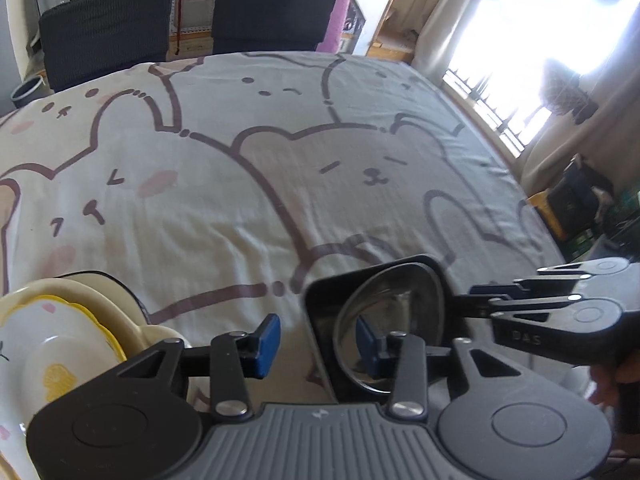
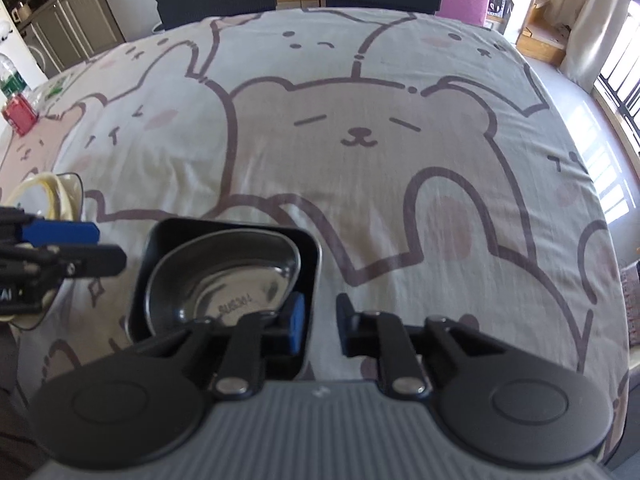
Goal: Organize plates and bowls
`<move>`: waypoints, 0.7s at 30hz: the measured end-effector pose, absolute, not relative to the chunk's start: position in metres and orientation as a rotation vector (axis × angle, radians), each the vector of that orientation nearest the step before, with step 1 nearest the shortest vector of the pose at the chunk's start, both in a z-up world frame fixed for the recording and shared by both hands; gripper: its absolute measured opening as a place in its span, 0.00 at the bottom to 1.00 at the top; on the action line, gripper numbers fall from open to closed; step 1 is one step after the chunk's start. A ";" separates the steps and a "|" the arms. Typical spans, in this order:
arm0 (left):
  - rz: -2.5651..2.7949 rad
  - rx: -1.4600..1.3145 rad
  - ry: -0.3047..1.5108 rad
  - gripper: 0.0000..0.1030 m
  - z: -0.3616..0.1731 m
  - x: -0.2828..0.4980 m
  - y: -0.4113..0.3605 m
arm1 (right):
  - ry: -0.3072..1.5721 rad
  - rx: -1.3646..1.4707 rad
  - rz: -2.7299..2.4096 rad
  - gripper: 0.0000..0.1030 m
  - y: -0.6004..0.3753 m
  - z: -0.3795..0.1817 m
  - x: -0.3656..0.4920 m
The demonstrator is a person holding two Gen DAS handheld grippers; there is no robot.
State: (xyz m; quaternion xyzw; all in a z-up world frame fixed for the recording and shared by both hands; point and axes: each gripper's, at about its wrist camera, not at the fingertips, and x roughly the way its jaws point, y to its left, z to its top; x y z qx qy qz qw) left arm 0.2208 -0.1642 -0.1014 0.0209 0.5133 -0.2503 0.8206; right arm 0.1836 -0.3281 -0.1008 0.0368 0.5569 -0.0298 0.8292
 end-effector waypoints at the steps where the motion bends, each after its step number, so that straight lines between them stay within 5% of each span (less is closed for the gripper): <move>1: -0.524 0.056 1.097 0.40 -0.104 0.222 -0.164 | 1.191 0.069 -0.064 0.20 -0.328 -0.104 0.184; 5: -0.506 0.107 1.115 0.28 -0.113 0.226 -0.169 | 1.217 0.038 -0.052 0.19 -0.326 -0.111 0.187; 17: -0.513 0.188 1.155 0.28 -0.132 0.222 -0.182 | 1.224 0.035 -0.034 0.17 -0.326 -0.112 0.187; 21: -0.514 0.132 1.203 0.23 -0.140 0.222 -0.180 | 1.225 0.037 -0.021 0.09 -0.323 -0.114 0.187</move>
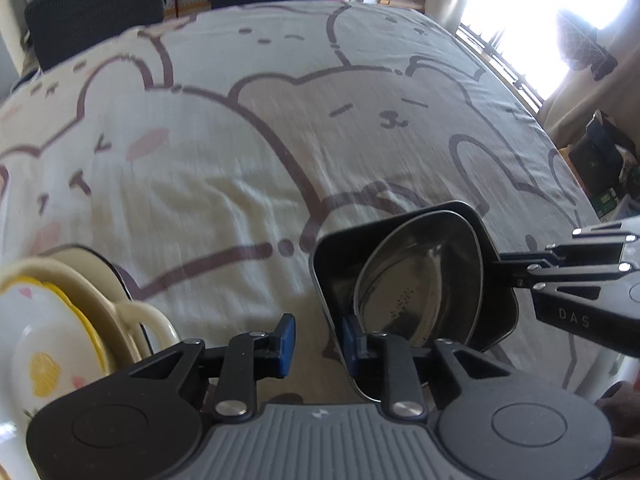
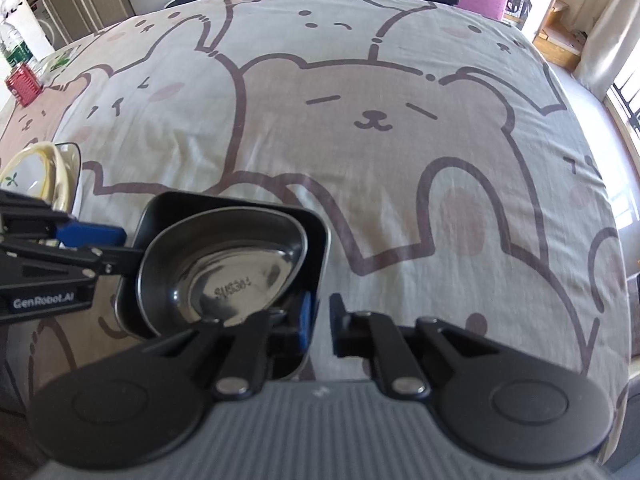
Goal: Organize plates and bowls
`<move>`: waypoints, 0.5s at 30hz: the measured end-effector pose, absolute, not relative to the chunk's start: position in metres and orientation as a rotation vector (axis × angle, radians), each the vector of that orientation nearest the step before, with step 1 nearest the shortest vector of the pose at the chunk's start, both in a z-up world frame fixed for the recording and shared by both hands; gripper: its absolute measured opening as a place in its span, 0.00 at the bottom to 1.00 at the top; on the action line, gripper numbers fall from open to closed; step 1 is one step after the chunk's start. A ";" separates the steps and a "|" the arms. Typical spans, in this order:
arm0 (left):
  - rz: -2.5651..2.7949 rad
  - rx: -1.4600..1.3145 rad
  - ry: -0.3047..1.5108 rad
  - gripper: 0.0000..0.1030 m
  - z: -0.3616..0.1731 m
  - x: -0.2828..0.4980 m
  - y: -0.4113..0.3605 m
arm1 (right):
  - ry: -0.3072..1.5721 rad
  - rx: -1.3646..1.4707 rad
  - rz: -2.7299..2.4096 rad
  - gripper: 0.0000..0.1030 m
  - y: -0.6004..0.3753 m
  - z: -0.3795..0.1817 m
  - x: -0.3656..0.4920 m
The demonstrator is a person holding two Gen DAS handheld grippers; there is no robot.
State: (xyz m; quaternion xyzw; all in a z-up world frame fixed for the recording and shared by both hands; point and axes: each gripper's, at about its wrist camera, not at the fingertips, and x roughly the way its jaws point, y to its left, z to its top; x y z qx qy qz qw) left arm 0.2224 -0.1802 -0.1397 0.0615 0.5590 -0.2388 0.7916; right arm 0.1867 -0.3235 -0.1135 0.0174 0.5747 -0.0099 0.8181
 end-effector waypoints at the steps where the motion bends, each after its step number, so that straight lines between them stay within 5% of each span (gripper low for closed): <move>1: -0.518 0.121 1.211 0.20 -0.141 0.222 -0.180 | 1.229 0.050 -0.020 0.08 -0.324 -0.114 0.187; 6: -0.524 0.071 1.245 0.10 -0.147 0.224 -0.182 | 1.239 0.069 -0.024 0.07 -0.325 -0.119 0.188; 15: -0.498 -0.019 1.279 0.08 -0.149 0.228 -0.175 | 1.235 0.070 -0.020 0.07 -0.326 -0.125 0.194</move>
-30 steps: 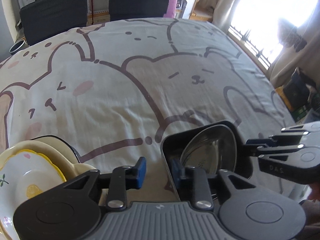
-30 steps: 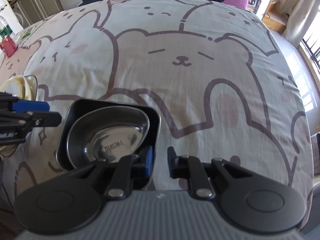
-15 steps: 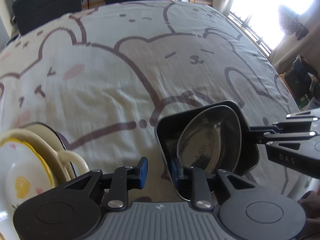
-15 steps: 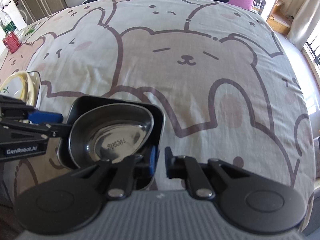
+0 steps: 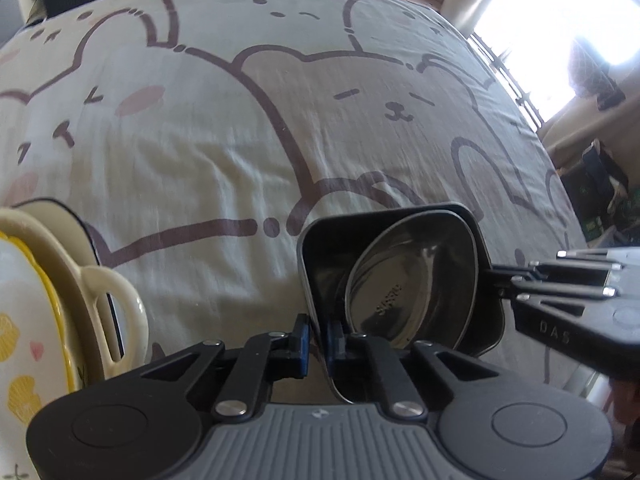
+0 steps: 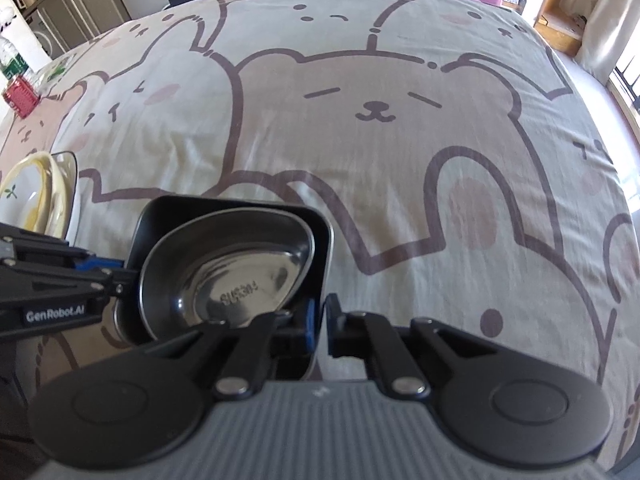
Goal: Organize plates and bowls
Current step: 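Lift the tray holding the oval bowl with both grippers and lower it onto the floral bowl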
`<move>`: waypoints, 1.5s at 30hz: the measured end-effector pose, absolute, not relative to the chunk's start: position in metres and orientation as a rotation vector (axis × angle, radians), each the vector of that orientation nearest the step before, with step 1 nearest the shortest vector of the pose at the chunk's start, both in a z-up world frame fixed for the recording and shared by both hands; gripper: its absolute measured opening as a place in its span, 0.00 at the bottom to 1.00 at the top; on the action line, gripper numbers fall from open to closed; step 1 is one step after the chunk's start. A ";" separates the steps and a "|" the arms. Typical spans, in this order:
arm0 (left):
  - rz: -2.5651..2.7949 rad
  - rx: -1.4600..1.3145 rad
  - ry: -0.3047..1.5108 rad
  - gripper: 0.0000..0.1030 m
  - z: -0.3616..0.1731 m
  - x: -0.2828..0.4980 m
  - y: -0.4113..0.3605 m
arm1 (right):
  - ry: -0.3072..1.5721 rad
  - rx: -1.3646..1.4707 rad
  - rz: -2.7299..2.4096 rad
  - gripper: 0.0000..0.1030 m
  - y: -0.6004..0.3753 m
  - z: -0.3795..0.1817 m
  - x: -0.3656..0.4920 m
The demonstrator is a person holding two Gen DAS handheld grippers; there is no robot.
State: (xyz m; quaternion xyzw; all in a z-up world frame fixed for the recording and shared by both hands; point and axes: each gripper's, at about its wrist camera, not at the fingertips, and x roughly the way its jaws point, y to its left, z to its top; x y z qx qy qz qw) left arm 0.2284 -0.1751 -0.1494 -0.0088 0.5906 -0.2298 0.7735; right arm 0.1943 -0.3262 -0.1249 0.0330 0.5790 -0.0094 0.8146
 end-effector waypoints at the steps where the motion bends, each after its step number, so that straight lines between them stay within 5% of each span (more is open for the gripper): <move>1: -0.491 -0.034 1.278 0.08 -0.148 0.229 -0.173 | 1.238 0.064 -0.021 0.07 -0.325 -0.124 0.195; 21: -0.399 -0.257 1.016 0.08 -0.061 0.229 -0.071 | 0.931 0.191 0.074 0.06 -0.280 -0.034 0.216; 35: -0.226 -0.340 0.958 0.10 -0.034 0.209 0.045 | 0.970 0.203 0.253 0.06 -0.172 -0.037 0.245; 45: -0.185 -0.338 1.029 0.09 -0.060 0.202 0.079 | 1.064 0.096 0.280 0.07 -0.117 -0.066 0.249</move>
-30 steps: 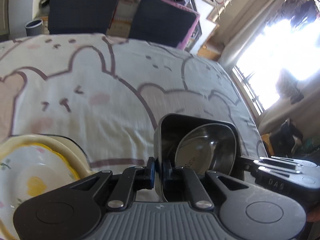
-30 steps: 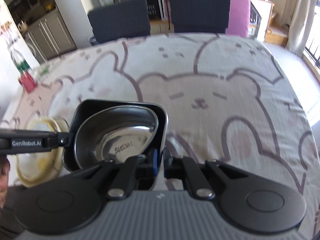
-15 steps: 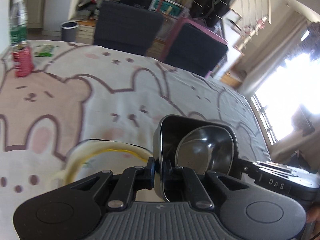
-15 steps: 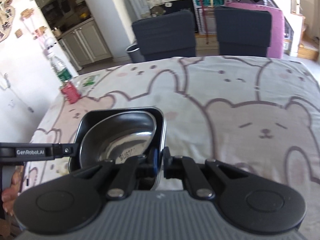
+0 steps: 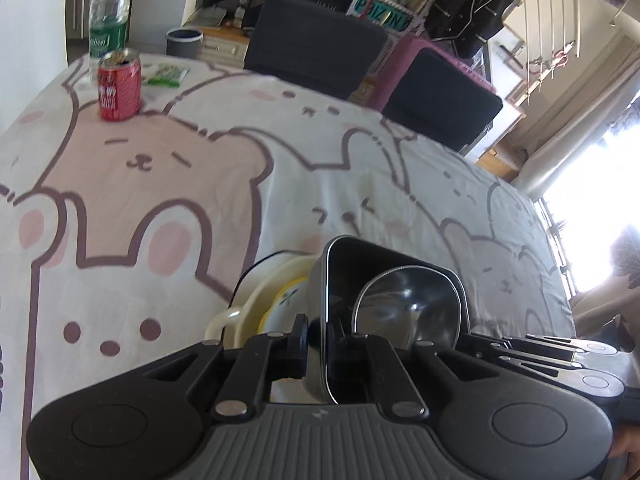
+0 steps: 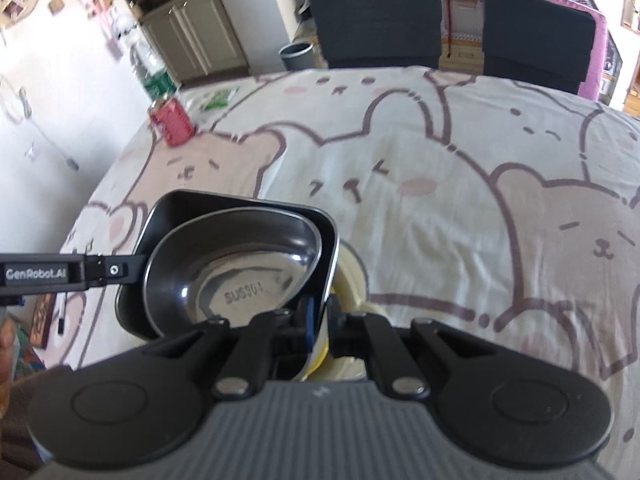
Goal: Organize plates and bowls
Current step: 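Lift the tray holding the oval bowl with both grippers and lower it onto the floral bowl, then open both grippers and pull both tools back from the stack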
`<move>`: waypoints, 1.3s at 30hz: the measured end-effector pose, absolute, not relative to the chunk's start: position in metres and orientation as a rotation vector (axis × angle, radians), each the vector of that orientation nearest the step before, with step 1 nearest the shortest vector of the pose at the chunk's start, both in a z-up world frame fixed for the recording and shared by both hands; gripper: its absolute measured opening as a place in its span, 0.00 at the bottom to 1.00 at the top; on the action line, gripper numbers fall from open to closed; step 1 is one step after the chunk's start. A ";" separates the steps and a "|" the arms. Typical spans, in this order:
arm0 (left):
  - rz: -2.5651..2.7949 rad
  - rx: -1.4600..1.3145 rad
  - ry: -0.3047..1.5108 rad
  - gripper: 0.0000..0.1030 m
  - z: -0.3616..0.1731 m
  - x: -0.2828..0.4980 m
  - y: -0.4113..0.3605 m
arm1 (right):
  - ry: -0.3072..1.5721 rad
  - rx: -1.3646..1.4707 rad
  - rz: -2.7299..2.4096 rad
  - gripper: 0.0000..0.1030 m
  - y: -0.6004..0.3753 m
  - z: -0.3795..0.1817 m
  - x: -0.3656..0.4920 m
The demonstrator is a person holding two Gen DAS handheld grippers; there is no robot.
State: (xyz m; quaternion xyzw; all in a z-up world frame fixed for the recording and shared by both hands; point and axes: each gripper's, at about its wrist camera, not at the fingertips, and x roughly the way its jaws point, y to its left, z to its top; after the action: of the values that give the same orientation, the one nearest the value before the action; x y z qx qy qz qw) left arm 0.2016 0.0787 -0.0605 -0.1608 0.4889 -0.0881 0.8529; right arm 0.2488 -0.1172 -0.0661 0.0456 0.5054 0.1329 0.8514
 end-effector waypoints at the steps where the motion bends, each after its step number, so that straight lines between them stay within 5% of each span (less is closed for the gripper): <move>1: -0.184 -0.339 1.041 0.09 -0.063 0.202 0.080 | 1.076 0.089 0.278 0.07 -0.115 -0.069 0.249; 39: -0.205 -0.319 1.107 0.09 -0.087 0.214 0.087 | 1.165 -0.005 0.274 0.10 -0.090 -0.094 0.256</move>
State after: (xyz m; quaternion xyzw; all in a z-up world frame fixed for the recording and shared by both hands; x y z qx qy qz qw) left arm 0.2139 0.0873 -0.0874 -0.1504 0.5224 -0.0968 0.8338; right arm 0.2558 -0.0897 -0.0935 -0.0025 0.5482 0.1289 0.8263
